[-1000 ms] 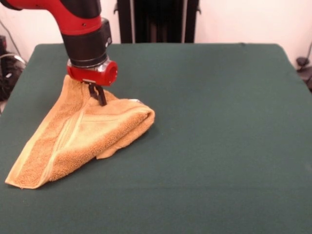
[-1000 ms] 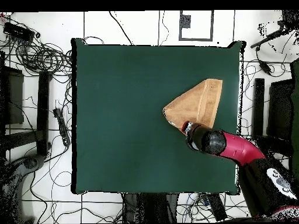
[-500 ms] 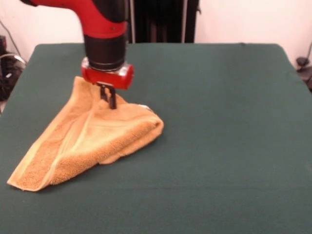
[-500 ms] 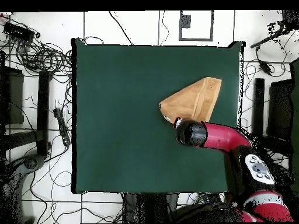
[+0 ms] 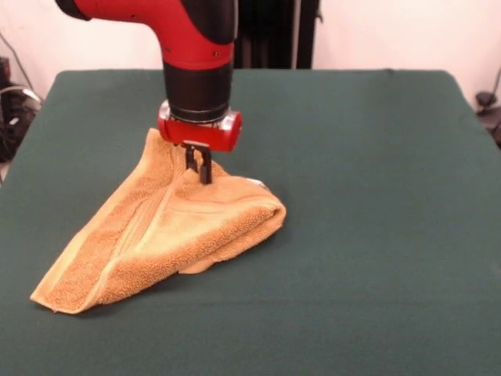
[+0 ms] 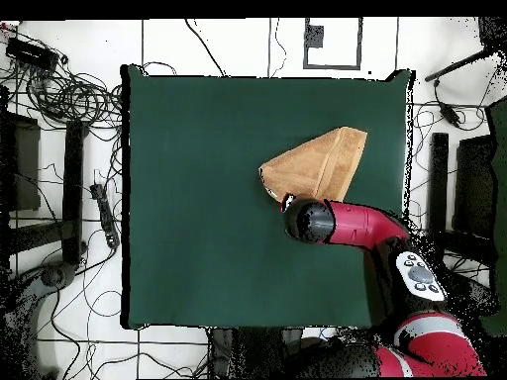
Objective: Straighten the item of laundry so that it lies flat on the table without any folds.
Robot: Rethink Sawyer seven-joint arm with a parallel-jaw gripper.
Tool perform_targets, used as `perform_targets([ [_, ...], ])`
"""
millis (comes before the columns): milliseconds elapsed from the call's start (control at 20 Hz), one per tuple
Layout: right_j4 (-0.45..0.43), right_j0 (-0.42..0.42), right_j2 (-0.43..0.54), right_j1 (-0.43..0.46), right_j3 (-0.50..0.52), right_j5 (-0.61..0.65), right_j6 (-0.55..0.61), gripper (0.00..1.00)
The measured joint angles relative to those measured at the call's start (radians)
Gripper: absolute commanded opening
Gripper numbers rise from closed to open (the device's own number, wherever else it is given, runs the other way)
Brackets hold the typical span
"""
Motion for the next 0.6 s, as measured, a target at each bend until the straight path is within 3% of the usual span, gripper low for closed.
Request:
perform_targets([
  [600, 0.022, 0.043, -0.044, -0.010, 0.000, 0.004, 0.000, 0.00],
])
